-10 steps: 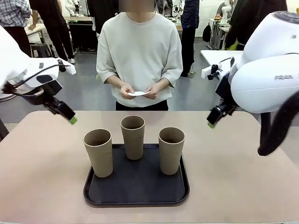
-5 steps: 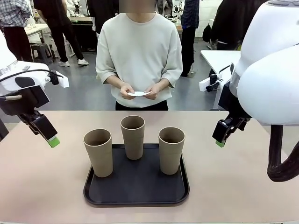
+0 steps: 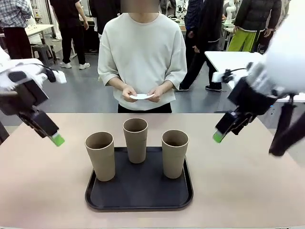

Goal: Place coasters on the table and set cups on them.
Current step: Pick up one Reusable plastic cup and place it on a coaster set by the human.

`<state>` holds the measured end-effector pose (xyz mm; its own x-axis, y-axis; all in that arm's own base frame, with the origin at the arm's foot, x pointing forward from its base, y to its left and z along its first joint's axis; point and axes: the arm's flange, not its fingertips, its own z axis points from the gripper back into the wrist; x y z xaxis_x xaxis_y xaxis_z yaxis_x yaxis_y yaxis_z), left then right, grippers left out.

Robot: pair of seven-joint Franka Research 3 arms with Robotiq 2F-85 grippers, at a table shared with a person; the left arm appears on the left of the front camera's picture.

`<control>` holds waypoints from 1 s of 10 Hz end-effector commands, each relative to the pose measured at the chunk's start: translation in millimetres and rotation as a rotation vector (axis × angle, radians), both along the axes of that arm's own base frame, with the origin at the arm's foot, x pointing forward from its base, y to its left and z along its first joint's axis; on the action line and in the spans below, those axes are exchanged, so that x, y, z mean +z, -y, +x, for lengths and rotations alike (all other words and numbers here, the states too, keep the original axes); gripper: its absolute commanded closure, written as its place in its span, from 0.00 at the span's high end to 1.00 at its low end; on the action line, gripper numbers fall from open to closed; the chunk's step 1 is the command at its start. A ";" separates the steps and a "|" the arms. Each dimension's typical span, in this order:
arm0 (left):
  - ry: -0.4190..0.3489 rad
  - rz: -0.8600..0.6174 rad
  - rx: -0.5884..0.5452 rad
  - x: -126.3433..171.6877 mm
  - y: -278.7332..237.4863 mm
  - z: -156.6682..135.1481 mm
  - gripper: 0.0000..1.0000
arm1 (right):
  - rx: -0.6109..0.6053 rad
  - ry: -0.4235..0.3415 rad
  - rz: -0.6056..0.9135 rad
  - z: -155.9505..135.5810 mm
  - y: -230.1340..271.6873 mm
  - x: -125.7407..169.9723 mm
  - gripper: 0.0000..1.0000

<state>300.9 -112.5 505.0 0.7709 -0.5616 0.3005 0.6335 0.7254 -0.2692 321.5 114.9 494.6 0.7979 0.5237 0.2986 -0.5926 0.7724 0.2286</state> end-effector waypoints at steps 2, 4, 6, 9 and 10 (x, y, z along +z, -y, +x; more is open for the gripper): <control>-0.190 -0.586 0.049 -15.9 -68.1 9.3 1.00 | -0.070 -0.229 0.966 -8.8 97.4 -4.7 1.00; -0.277 -0.649 0.154 -28.0 -108.2 11.5 1.00 | -0.137 -0.226 1.043 -25.1 137.5 2.9 1.00; -0.345 -0.671 0.274 -45.4 -163.6 10.1 1.00 | -0.243 -0.242 1.080 -35.5 179.9 -3.8 1.00; -0.383 -0.704 0.416 -69.5 -217.3 16.1 1.00 | -0.311 -0.331 1.081 -41.4 215.2 -27.8 1.00; -0.382 -0.707 0.435 -72.5 -231.3 16.5 1.00 | -0.333 -0.360 1.057 -41.8 223.8 -31.6 1.00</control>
<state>312.1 113.6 428.5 0.9910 0.0322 0.1298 0.0996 0.4699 -0.8771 282.4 -117.7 464.2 0.9698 -0.1332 0.2043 -0.1806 0.1702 0.9687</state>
